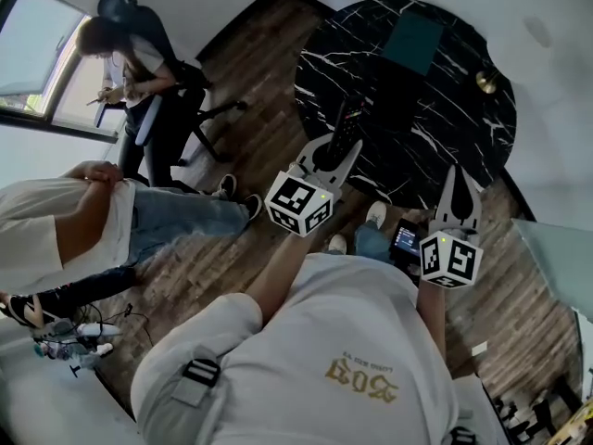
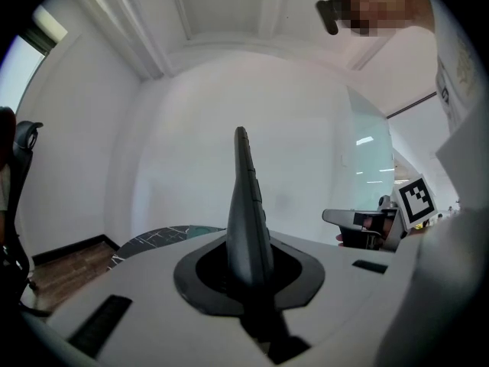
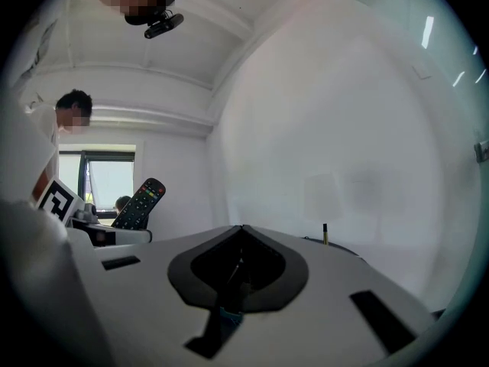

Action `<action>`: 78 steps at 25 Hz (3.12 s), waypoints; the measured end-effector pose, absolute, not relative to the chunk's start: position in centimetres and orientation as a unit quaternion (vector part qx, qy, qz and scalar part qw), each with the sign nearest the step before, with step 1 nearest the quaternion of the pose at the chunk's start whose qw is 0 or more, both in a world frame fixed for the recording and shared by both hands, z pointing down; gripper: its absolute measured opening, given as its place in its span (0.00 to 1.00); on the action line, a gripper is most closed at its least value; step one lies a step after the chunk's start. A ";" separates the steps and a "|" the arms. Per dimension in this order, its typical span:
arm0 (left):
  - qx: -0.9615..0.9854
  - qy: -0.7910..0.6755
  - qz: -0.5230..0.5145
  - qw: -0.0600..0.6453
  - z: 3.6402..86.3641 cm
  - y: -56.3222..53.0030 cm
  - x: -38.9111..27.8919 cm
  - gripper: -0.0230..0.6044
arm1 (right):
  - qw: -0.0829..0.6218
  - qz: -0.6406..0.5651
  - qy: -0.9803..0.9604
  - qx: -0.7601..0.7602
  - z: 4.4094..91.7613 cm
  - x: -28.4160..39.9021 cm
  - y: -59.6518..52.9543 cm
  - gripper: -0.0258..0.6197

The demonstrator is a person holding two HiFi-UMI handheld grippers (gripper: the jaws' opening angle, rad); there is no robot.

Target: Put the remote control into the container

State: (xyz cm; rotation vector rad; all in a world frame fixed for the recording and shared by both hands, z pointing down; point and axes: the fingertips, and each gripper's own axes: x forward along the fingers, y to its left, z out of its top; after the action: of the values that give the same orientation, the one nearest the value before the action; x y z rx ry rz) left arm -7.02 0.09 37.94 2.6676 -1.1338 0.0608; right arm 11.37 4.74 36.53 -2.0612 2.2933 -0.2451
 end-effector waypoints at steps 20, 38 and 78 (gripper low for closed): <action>0.891 -0.427 0.040 0.151 39.6 -9.2 -3.9 0.12 | 0.015 -0.098 0.770 -0.630 37.6 14.5 -5.7 0.05; 0.901 -0.379 0.073 0.196 43.2 -15.1 -2.1 0.12 | 0.007 -0.102 0.746 -0.658 38.2 15.0 -10.5 0.05; 0.847 -0.314 0.192 0.383 58.9 -16.8 0.9 0.12 | -0.102 -0.174 0.748 -0.632 49.9 12.4 -14.4 0.05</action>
State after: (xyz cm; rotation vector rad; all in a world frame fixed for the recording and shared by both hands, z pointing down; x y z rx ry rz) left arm 0.88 -16.79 58.87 2.1613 -0.8012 0.4901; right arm 12.43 -14.38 49.89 -2.1251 2.5165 -0.5862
